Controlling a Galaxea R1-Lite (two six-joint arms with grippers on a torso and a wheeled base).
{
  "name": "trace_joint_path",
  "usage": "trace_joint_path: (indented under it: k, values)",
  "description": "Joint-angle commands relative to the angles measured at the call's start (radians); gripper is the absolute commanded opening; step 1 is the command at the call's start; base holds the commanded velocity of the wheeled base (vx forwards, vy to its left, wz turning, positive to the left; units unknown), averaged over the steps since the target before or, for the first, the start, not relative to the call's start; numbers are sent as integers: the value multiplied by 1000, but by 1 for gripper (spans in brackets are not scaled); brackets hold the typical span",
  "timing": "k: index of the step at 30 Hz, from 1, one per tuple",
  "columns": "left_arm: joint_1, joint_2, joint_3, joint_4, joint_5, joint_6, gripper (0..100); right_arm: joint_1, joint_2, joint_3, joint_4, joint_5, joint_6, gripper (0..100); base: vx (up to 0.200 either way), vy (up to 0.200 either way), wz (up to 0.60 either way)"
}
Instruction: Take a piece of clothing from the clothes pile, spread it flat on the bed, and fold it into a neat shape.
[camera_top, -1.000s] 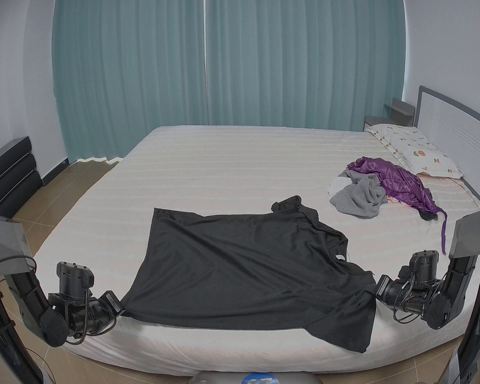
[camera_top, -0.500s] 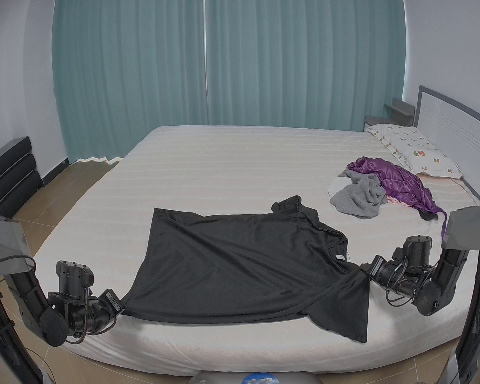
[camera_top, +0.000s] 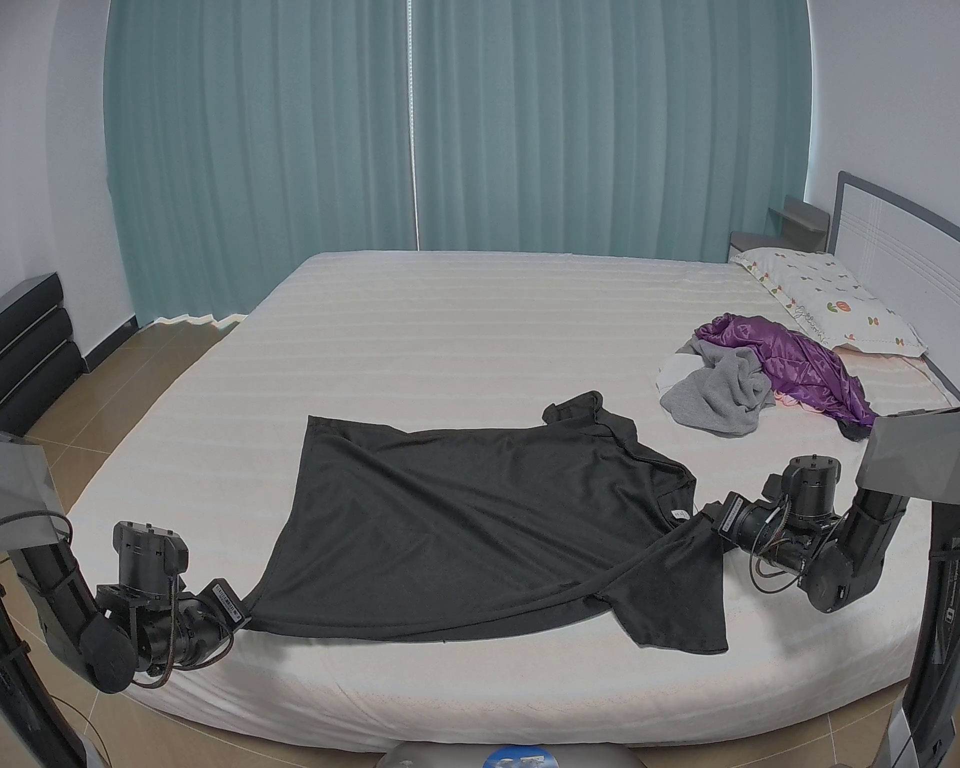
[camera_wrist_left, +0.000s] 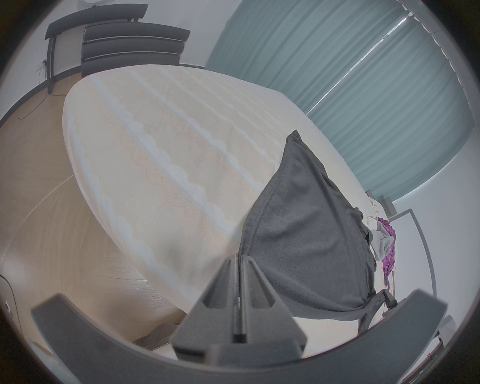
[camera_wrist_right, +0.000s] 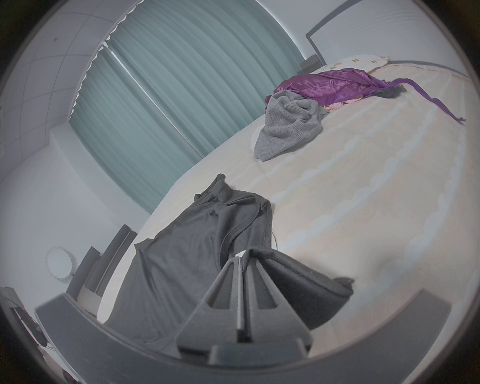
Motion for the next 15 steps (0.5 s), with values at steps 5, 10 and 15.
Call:
trace_joint_path:
  k: [5, 10, 15]
  values:
    - [-5, 2, 0, 0, -1, -1, 0, 26, 79, -53, -1, -27, -20, 0, 0, 0, 0]
    - [-5, 2, 0, 0, -1, -1, 0, 27, 90, -50, -25, -27, -38, 100, 0, 0, 0]
    - [-5, 0, 1, 0, -1, -1, 0, 14, 25, -4, -53, -24, -41, 100, 0, 0, 0]
